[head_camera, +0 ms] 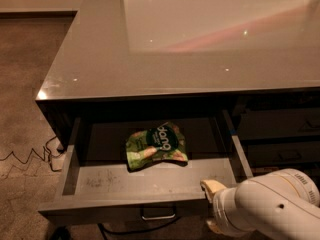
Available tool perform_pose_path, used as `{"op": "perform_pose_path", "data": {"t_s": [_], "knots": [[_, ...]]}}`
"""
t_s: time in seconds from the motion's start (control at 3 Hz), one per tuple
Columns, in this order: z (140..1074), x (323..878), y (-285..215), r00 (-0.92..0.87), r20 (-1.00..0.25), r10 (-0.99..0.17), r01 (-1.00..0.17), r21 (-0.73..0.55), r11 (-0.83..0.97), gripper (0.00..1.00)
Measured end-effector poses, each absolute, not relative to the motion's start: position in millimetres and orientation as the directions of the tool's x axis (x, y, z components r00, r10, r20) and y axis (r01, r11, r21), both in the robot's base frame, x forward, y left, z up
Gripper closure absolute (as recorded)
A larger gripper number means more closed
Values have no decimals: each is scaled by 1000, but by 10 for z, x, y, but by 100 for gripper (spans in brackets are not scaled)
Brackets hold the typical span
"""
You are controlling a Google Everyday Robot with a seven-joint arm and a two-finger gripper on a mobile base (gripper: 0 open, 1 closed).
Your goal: Open top drawer
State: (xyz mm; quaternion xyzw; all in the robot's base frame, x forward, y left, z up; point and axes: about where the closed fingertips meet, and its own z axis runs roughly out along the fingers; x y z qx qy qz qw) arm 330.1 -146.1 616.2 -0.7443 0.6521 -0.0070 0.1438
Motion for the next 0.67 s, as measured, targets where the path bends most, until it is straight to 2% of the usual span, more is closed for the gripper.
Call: {"op": "perform_pose_path", "data": {"t_s": [0.33,0.67], "knots": [[6190,3260,-1501,126,-174,-977,-971,-223,-86,87],[6258,3262,-1501,126,-174,-977,-971,-223,-86,100]]}}
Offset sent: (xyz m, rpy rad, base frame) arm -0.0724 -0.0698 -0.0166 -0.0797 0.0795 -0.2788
